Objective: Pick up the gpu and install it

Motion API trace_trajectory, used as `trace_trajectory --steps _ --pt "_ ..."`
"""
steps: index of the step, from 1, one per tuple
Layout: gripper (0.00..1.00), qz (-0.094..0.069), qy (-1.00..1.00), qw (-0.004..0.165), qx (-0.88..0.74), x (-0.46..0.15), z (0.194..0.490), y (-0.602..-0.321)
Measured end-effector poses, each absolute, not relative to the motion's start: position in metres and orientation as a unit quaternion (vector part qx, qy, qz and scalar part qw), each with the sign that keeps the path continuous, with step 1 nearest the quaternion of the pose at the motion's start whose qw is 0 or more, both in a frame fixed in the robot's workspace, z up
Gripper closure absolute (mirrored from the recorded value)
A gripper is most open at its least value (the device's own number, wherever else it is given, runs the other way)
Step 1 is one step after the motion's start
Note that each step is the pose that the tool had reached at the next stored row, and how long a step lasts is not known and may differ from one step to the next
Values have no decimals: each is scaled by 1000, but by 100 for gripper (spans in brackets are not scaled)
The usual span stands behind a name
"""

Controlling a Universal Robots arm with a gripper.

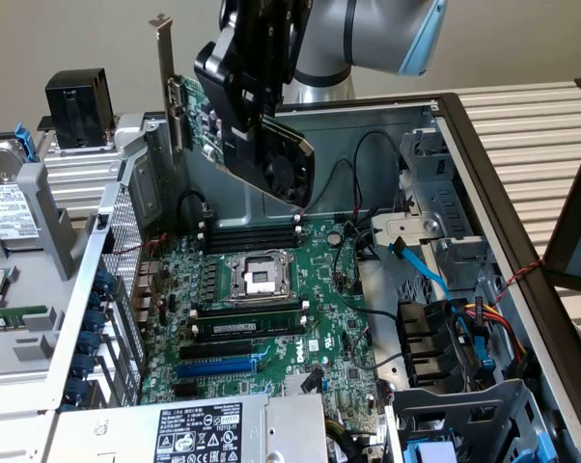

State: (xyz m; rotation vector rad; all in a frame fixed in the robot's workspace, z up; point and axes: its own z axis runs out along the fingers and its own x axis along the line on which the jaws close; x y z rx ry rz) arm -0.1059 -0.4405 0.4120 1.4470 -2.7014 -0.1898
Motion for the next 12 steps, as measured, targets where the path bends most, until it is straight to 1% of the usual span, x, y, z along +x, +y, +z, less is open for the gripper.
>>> trace_trajectory --steps 12 --pt "73 -48 -826 23 561 -106 409 -441"
